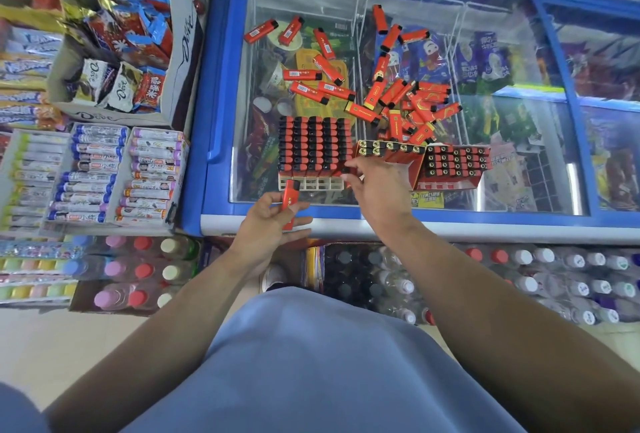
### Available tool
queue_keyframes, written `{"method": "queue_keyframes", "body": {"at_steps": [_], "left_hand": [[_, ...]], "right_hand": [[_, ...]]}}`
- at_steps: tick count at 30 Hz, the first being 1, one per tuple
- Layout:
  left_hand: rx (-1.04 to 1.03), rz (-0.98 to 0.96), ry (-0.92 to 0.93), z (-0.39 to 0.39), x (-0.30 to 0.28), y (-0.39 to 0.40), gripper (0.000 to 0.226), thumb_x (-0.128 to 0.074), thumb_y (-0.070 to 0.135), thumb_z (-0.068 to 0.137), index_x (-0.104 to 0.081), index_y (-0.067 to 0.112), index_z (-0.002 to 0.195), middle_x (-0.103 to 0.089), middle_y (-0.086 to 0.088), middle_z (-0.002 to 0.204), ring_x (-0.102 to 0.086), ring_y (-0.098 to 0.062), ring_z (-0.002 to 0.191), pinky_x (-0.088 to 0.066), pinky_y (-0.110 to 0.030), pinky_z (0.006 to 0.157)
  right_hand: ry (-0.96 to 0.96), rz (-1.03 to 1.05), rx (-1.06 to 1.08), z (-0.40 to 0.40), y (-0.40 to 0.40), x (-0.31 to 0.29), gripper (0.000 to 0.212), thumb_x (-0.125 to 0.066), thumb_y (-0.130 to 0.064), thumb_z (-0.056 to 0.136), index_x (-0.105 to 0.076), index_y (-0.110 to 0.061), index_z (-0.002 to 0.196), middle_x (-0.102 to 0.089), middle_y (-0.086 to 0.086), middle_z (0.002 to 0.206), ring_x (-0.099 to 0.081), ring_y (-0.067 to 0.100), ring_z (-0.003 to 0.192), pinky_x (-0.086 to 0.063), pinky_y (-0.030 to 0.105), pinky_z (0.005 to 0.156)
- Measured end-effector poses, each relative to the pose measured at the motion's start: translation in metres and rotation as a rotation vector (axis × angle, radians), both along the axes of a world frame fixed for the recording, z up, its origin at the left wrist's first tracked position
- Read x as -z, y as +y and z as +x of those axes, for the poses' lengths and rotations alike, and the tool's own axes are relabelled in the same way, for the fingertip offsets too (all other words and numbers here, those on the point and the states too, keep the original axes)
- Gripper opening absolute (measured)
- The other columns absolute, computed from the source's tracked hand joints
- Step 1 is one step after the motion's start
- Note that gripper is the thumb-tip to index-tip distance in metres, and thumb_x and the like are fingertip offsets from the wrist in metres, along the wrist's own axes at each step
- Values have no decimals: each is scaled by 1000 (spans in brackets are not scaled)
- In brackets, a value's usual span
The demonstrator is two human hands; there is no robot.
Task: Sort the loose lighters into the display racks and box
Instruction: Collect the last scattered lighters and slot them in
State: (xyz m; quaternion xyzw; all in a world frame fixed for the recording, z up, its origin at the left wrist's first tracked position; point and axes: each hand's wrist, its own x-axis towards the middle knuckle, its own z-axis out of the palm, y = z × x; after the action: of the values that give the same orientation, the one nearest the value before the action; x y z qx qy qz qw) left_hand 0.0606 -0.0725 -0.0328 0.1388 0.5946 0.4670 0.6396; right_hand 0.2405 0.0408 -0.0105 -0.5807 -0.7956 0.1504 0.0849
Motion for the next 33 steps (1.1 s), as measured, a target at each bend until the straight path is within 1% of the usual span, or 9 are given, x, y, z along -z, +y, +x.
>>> {"method": "queue_keyframes", "body": {"at_steps": [5,11,16,19,23,25,28,30,33], "left_hand": [[-6,-19,69,-6,4,-1,28,-67,20,99,-65,3,120,-77,-6,110,-75,-25,103,-62,-46,87],[19,-26,152,-7,6,2,21,-69,23,97,-67,11,114,-78,1,101,-75,-18,93,-58,-28,71],[66,-1,278,-6,8,3,21,-78,19,90,-66,17,106,-71,11,75,-66,-5,68,-49,-22,60],[122,7,355,-9,9,4,14,-71,22,95,-70,19,109,-72,14,75,-65,-4,65,-49,-25,63],[273,40,234,-12,2,3,24,-56,11,103,-68,15,123,-76,1,97,-62,-10,72,-47,-23,62],[317,37,174,-13,0,1,28,-53,2,100,-75,15,112,-76,-8,97,-59,-14,73,-44,-24,62],[343,30,177,-14,2,0,29,-51,0,93,-77,13,85,-69,-28,93,-54,-20,72,-40,-27,64],[331,36,237,-14,1,1,26,-53,2,96,-76,14,95,-70,-14,88,-56,-15,73,-42,-27,69],[197,48,516,-17,8,0,40,-61,14,97,-58,34,131,-64,16,120,-61,-3,104,-49,-25,87]], "right_hand": [[-69,91,-23,-2,-4,-4,28,-68,-39,96,-64,-26,121,-74,-9,95,-71,15,80,-51,31,71],[-79,82,5,-1,-2,-11,19,-66,-38,98,-64,-28,114,-73,-10,99,-70,16,80,-41,25,58],[-96,62,13,-2,-1,-15,8,-66,-37,98,-67,-29,100,-71,-12,97,-69,14,77,-46,27,61],[-33,71,30,-4,-6,-17,7,-69,-36,96,-70,-29,99,-71,-12,94,-64,9,71,-54,31,68],[123,-56,-263,-12,-20,-25,31,-69,-34,97,-66,-37,128,-67,-16,99,-62,4,75,-56,28,70],[72,-176,-387,-18,-22,-29,38,-66,-37,97,-60,-42,134,-65,-16,109,-54,-2,81,-51,27,74],[44,-271,-443,-25,-18,-30,31,-68,-46,93,-67,-40,124,-65,-19,114,-50,-1,87,-47,26,79],[122,-326,-426,-29,-17,-29,23,-71,-42,92,-71,-35,115,-64,-20,104,-54,2,87,-46,27,77],[263,-280,-269,-36,-15,-23,17,-76,-30,91,-73,-25,107,-69,-13,95,-62,7,82,-52,30,75]]}}
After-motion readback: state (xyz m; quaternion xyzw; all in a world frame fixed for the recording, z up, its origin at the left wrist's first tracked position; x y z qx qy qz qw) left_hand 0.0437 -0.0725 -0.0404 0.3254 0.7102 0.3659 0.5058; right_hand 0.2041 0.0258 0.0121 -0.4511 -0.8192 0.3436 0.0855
